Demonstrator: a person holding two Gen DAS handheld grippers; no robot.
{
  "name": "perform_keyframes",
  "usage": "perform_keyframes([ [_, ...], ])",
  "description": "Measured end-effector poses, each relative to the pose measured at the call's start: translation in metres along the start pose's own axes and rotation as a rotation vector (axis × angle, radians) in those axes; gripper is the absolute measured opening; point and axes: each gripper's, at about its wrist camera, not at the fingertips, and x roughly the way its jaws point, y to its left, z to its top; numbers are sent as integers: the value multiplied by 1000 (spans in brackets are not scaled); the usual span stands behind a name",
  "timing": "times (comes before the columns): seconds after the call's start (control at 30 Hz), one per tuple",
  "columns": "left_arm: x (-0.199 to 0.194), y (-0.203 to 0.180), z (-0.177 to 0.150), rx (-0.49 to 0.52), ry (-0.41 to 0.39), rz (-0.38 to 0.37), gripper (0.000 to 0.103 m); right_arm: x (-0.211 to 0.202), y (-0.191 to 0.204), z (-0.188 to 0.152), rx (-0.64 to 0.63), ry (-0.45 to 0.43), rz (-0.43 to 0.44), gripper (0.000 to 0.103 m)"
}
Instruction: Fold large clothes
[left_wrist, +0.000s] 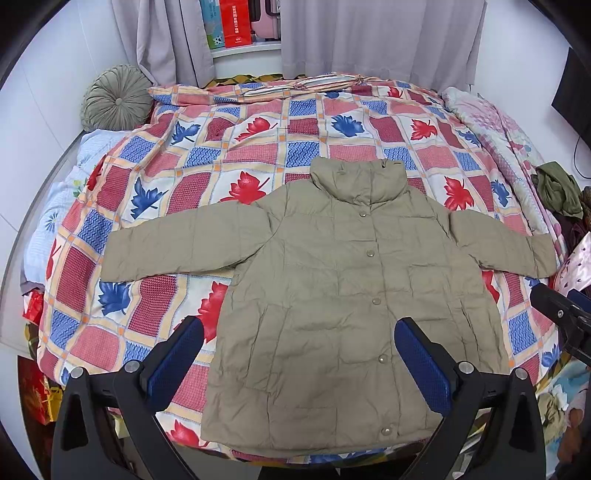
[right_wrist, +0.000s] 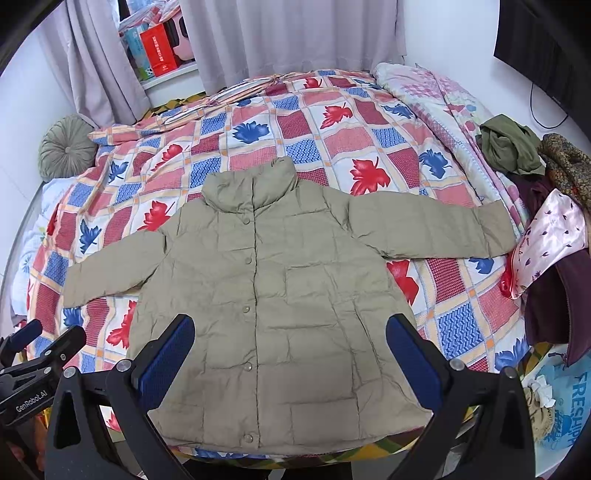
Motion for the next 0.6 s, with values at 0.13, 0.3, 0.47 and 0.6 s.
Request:
perform_keyframes([
  [0.13, 0, 0, 0, 0, -1, 0, 103, -1, 0, 0, -3, -2, 1, 103],
  [0.3, -1, 0, 0, 0, -1, 0, 103, 0, -1, 0, -1, -1, 1, 103],
  [0.47, 0, 0, -1, 0, 0, 1, 103, 0, -1, -1, -1, -1, 2, 103],
  [0.6, 0, 0, -1, 2, -1, 1, 103, -1, 0, 0, 0, -1, 3, 103],
])
